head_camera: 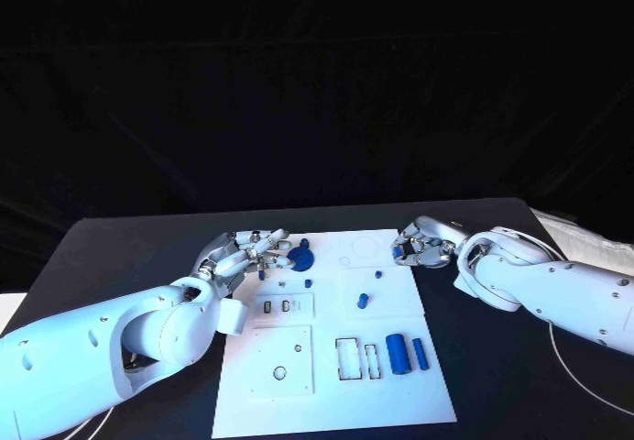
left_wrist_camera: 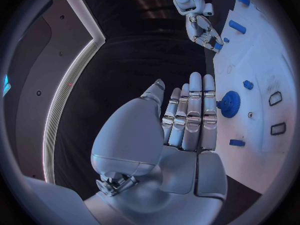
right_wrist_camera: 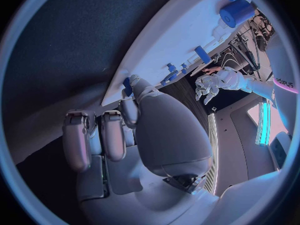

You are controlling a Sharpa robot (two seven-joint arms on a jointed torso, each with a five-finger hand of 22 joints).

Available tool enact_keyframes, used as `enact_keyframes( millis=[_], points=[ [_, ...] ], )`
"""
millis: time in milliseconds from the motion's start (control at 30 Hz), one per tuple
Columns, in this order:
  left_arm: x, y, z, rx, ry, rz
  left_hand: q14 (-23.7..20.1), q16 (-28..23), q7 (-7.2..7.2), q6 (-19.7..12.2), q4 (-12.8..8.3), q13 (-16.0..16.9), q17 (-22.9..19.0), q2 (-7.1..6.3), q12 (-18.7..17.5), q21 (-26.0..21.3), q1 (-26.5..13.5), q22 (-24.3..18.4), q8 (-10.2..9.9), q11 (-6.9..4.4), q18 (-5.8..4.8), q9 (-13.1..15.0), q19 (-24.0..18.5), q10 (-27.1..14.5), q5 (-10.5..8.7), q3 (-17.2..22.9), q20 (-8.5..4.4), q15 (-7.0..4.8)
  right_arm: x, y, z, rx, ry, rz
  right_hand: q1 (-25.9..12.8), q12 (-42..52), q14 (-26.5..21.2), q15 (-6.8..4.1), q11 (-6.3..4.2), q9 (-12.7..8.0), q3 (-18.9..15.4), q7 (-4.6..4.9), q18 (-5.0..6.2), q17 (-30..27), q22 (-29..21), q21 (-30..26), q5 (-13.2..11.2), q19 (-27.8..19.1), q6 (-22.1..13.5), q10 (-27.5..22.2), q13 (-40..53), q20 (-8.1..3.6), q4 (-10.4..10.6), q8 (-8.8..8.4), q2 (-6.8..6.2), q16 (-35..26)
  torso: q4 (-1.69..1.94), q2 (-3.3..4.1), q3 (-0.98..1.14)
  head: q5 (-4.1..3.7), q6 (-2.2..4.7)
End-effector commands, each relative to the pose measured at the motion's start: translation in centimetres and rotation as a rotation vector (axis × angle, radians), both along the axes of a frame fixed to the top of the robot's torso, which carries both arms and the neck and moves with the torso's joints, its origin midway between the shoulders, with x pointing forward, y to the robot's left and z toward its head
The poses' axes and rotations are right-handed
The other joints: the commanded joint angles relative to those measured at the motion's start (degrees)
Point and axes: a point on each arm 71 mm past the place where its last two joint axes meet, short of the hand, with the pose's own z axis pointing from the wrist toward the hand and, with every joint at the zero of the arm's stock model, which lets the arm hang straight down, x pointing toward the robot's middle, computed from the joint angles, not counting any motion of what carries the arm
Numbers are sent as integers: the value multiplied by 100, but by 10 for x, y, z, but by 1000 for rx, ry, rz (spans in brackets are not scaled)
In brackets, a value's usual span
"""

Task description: Assemble the parts on the task board

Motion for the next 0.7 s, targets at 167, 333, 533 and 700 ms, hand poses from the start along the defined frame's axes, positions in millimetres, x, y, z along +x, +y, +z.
enact_keyframes(
  millis=[167,333,533,700],
  points=[
    [-1,-2,1,-13,-8,-16,-29,-31,24,20,-32,4,5,25,-36,25,27,8,-28,20,58,-2,1,38,-3,-7,11,-7,0,2,-3,-25,15,2,-69,53,415,-64,-104,13,65,-20,-58,663,666,21,-32,15,134,85,11,-67,-3,40,47,29,-1,0,-2,-5,-10],
    [-1,-2,1,-12,-8,-14,-31,-33,23,22,-35,3,10,31,-39,25,32,9,-29,19,58,-2,0,39,-3,-1,11,-7,-1,2,1,4,-17,-19,-156,116,425,-106,-159,39,126,-90,-69,704,717,42,44,51,296,141,60,-102,5,105,112,53,1,-3,-5,-7,-9],
    [0,0,1,-9,-10,-8,-32,-34,22,23,-40,3,15,36,-41,26,38,9,-30,18,58,-2,0,40,-2,4,11,-8,-4,6,12,55,-57,-62,-155,149,432,-148,-205,61,220,-142,-78,729,756,59,79,79,382,184,89,-142,-47,138,189,68,0,-10,-5,-3,-12],
    [2,3,1,-6,-12,2,-33,-36,21,23,-45,3,19,39,-43,26,44,10,-32,18,58,-2,-1,40,-2,9,10,-8,-11,18,29,93,-68,-85,-190,125,428,-160,-216,71,250,-156,-75,714,743,54,61,71,414,184,74,-156,-52,151,219,57,1,-22,-18,-3,-3]
  ],
)
